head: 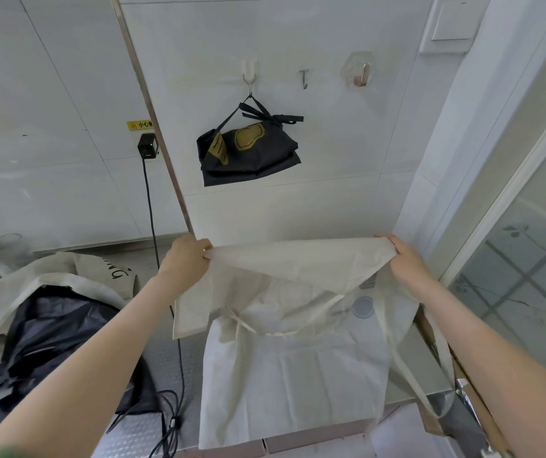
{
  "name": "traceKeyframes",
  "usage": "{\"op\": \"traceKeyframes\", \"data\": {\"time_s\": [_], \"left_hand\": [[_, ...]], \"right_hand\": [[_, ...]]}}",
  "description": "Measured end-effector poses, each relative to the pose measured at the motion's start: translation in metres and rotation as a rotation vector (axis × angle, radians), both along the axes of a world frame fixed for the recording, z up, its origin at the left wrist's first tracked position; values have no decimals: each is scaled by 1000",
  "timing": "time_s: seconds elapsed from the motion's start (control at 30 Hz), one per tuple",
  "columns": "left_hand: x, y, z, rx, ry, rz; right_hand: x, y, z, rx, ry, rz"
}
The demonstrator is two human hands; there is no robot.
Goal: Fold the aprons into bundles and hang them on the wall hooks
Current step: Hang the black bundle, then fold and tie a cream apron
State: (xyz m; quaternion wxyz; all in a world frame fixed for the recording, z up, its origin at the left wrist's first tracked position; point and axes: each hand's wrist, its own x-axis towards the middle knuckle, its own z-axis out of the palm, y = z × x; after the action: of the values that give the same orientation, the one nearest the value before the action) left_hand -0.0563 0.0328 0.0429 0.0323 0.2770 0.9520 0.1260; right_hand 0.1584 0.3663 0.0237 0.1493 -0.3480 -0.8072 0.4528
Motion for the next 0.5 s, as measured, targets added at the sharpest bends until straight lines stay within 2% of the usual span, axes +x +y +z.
{"op": "traceKeyframes", "data": {"time_s": [0.13,0.2,0.23,0.33,0.37,0.43,0.5], "left_hand": [[12,6,8,435,-182,112],[12,12,7,514,-235,177],[12,15,8,430,-233,186],[16,23,12,-159,-239,40],[23,30,16,-283,-262,-60],[51,51,28,-270,-297,-304],[85,81,41,-64,-333,-466]], "right_hand": [[1,-3,-6,84,-45,21],[-1,-2,-8,117,-92,20],[-2,-1,-9,125,-99,6],[-5,-2,1,192,-131,-23],[-7,-5,6,225,-142,-10],[-13,-17,20,304,-163,44],[-20,-32,33,350,-130,123]]}}
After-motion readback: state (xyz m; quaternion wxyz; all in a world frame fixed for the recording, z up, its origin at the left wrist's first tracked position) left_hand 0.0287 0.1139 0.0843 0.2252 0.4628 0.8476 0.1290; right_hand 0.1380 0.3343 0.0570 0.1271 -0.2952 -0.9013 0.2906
